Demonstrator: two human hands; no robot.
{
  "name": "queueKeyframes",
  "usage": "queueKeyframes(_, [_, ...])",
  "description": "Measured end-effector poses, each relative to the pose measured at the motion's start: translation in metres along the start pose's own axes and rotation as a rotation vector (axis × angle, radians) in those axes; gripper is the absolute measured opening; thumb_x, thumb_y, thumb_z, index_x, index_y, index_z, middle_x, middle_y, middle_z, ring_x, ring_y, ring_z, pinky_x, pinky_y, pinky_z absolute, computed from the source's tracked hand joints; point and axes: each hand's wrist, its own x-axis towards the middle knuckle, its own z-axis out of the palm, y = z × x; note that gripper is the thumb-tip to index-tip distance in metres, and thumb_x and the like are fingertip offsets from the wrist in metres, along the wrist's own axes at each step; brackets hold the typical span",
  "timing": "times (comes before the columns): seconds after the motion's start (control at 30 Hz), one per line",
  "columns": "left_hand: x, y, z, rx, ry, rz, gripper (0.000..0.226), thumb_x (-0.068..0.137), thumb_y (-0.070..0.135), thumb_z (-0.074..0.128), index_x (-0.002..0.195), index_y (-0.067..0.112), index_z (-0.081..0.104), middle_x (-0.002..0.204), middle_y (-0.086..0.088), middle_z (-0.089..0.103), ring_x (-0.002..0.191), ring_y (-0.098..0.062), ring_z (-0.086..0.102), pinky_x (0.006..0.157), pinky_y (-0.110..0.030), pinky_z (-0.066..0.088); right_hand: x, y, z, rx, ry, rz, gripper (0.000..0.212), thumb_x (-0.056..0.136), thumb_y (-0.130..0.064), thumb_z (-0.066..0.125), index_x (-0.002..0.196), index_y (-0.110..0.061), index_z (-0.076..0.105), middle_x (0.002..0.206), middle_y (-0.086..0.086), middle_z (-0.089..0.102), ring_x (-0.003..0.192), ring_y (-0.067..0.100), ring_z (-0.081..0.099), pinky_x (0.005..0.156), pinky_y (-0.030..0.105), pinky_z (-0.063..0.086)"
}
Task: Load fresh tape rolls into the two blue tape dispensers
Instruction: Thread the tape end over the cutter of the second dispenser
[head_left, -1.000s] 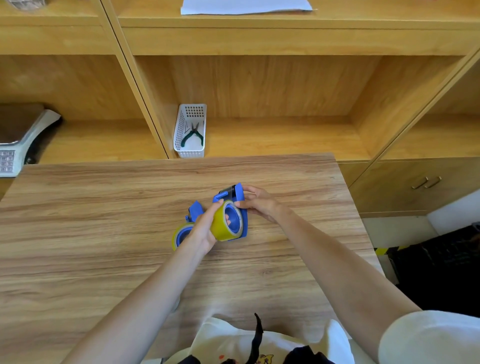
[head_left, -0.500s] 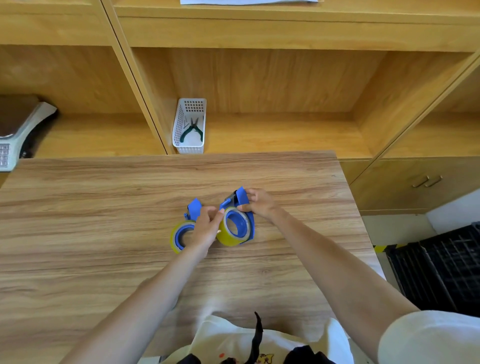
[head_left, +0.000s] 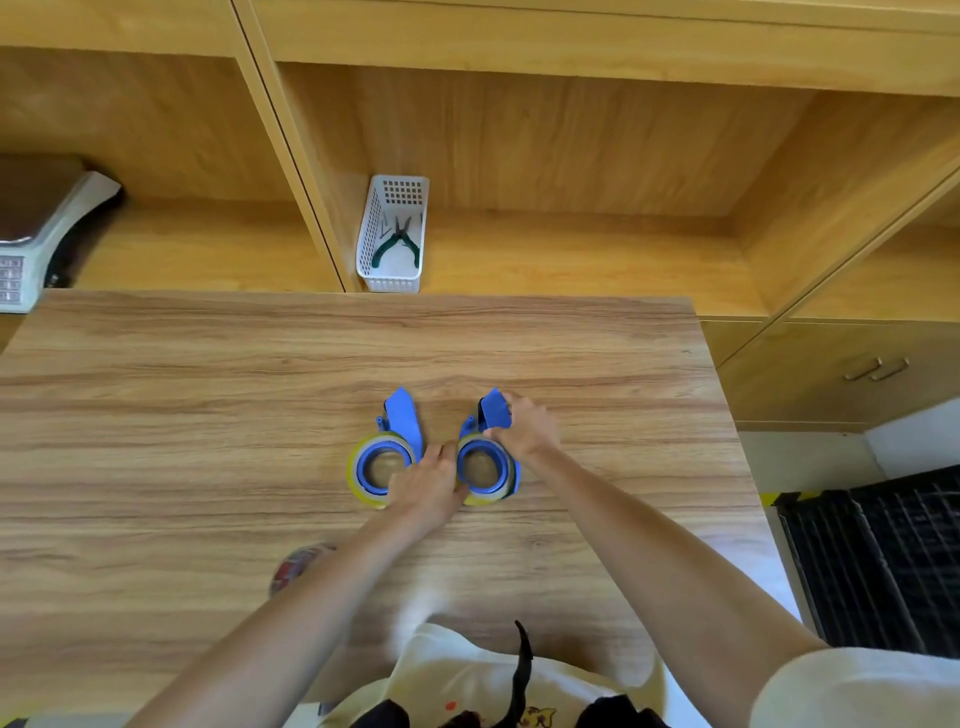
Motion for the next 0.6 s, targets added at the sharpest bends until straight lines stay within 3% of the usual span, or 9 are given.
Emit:
queueKeyframes(0.13, [0.0, -0.005, -0.004, 0.085, -0.01, -0.001, 0.048, 0.098, 0.035, 0.048, 0.138, 0.01, 0.039, 0.136, -0.009, 0.04, 0.104, -0.034, 0.062, 0.067, -0.038, 0.04, 0.001, -0.008, 0.007, -0.045, -0.006, -0.026, 0.076, 0.082, -0.037, 0.073, 0.148, -0.026, 0.037, 0.127, 0.004, 0.064, 0.113, 0.027, 0.061, 0.09, 0.035, 0.051])
queueKeyframes(0.47, [-0.003, -0.007, -0.01, 0.116, -0.086, -0.018, 0.038, 0.099, 0.034, 0.047, 0.127, 0.008, 0.05, 0.135, -0.01, 0.04, 0.106, -0.032, 0.061, 0.068, -0.037, 0.039, 0.002, -0.012, 0.008, 0.046, -0.057, -0.005, 0.076, 0.079, -0.027, 0.079, 0.145, -0.019, 0.042, 0.13, 0.007, 0.062, 0.116, 0.024, 0.061, 0.094, 0.035, 0.053])
queueKeyframes(0.6, [-0.006, -0.008, -0.013, 0.082, -0.053, -0.005, 0.044, 0.1, 0.035, 0.045, 0.137, 0.013, 0.043, 0.136, -0.008, 0.041, 0.106, -0.031, 0.061, 0.069, -0.037, 0.041, 0.005, -0.014, 0.002, 0.076, -0.145, 0.02, 0.067, 0.085, -0.036, 0.072, 0.142, -0.016, 0.043, 0.136, 0.007, 0.058, 0.12, 0.024, 0.058, 0.098, 0.036, 0.05])
